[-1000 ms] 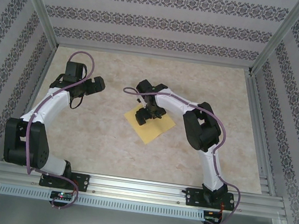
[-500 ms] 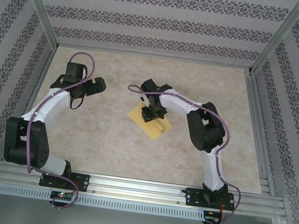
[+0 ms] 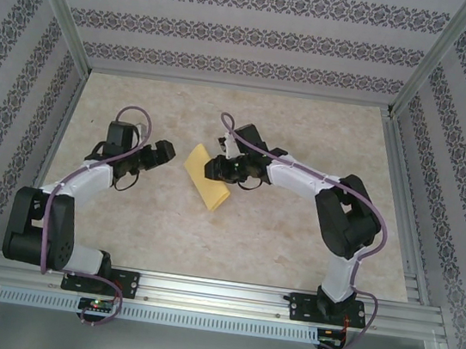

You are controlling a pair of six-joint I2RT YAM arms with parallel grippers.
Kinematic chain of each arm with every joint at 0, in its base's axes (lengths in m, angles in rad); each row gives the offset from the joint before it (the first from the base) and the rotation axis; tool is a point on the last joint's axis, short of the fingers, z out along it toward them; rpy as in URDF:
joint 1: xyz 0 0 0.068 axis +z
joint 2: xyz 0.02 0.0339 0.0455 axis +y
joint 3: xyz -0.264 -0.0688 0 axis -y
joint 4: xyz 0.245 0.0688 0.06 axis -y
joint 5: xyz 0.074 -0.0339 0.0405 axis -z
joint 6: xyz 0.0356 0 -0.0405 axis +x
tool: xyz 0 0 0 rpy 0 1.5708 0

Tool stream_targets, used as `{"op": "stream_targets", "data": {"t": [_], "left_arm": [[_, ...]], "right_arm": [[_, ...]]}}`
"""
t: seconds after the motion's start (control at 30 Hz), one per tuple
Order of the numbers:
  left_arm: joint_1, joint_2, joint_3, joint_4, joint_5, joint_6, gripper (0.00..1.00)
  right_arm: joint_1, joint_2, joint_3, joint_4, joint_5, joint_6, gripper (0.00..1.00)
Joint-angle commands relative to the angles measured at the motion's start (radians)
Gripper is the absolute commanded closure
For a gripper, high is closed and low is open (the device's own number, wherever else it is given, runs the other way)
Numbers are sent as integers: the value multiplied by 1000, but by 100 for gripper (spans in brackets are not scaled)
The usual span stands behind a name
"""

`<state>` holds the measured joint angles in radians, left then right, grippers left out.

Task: Fold a paper plane with a square sheet of paper (pick it up from the middle)
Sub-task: Fold the square sheet of paper in half at the center of the table, then hold the square sheet of paper at the center of the table.

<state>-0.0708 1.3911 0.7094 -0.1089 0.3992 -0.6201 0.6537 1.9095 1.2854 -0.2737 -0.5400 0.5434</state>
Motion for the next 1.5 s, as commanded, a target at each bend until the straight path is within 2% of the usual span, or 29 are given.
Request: {"op": "stream_targets", "data": {"t": [0.0,0.13,0.33,0.43,0.57,0.73,0.83,1.0,1.23,1.47], "left_arm": [[-35,7,-25,154,66,-69,4],[-75,37,-32,165,63,-78,5],[-114,44,-35,172,44,-84,5],[-126,51,-32,172,44,-86,5],[-142,65,-23,172,49,-98,5],[-163,90,-19,211,75,-142,8],[-188,132,3,225,110,-155,15],[-230,187,-2,305,99,-206,26],[-261,256,15,385,86,-250,42],[-274,307,31,449,93,-274,51]], "right_arm": [[-25,50,-18,49,13,63,65],[-21,71,10,-63,170,5,58],[-5,61,49,-206,408,-76,37],[0,42,54,-239,465,-117,30],[-11,40,55,-249,421,-153,29],[-34,80,81,-283,376,-166,34],[-43,97,74,-265,372,-157,35],[-48,129,92,-271,378,-140,36],[-45,164,105,-303,351,-212,36],[-36,178,95,-337,331,-310,34]]}}
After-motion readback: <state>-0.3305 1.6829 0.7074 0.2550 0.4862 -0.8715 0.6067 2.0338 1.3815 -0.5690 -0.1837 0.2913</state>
